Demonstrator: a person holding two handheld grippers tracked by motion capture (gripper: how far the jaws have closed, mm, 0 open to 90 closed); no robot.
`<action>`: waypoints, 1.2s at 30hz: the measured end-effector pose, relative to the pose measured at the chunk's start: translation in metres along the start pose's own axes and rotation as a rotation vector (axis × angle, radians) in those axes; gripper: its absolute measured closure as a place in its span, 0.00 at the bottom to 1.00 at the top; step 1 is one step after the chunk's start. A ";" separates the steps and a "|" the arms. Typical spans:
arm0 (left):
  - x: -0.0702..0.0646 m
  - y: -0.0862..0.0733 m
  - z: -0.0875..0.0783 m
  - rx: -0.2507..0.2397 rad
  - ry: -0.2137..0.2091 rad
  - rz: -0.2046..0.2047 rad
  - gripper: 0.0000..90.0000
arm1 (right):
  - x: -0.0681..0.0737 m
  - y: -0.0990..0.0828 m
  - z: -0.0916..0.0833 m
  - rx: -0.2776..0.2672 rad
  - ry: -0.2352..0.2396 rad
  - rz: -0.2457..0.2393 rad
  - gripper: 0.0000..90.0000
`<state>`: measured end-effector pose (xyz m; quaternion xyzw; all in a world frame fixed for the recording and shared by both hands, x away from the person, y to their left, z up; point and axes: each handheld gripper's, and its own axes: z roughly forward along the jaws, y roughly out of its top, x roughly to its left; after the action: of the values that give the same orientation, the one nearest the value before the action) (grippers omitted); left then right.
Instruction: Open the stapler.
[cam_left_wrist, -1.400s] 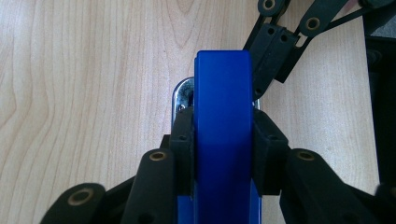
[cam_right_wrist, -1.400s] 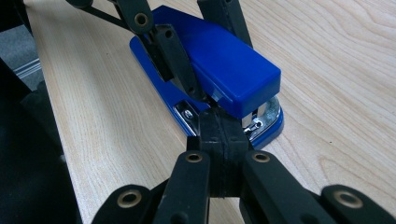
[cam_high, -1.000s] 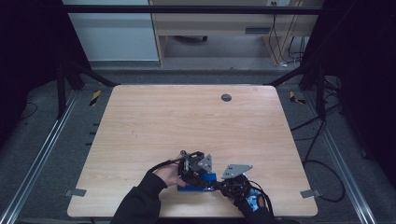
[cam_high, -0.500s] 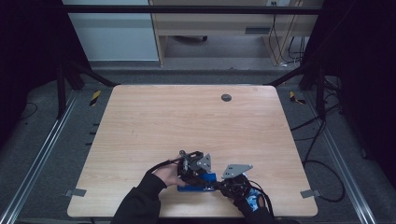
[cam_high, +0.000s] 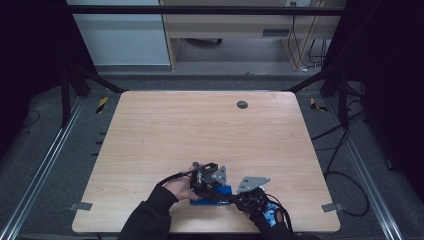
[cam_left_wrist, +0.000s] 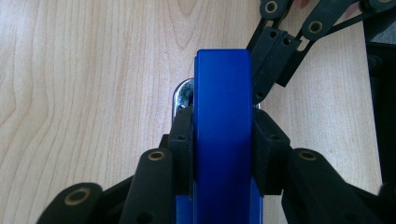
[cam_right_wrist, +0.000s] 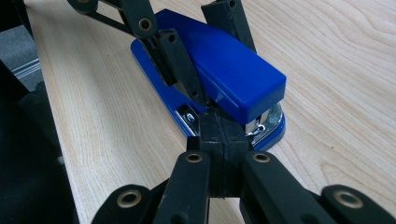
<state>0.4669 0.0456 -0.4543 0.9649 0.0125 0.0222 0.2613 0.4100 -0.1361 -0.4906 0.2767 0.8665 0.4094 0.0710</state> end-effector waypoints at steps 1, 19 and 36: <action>0.000 0.000 0.000 0.000 -0.002 -0.001 0.72 | 0.000 0.000 0.000 0.000 -0.001 0.000 1.00; 0.001 -0.003 0.001 -0.014 -0.007 -0.002 0.72 | -0.001 0.000 -0.001 0.005 0.004 0.009 1.00; 0.002 0.003 -0.001 0.038 -0.014 0.005 0.72 | -0.002 0.000 -0.001 0.009 0.008 0.034 1.00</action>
<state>0.4686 0.0434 -0.4521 0.9698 0.0088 0.0159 0.2430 0.4111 -0.1382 -0.4899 0.2901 0.8637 0.4078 0.0592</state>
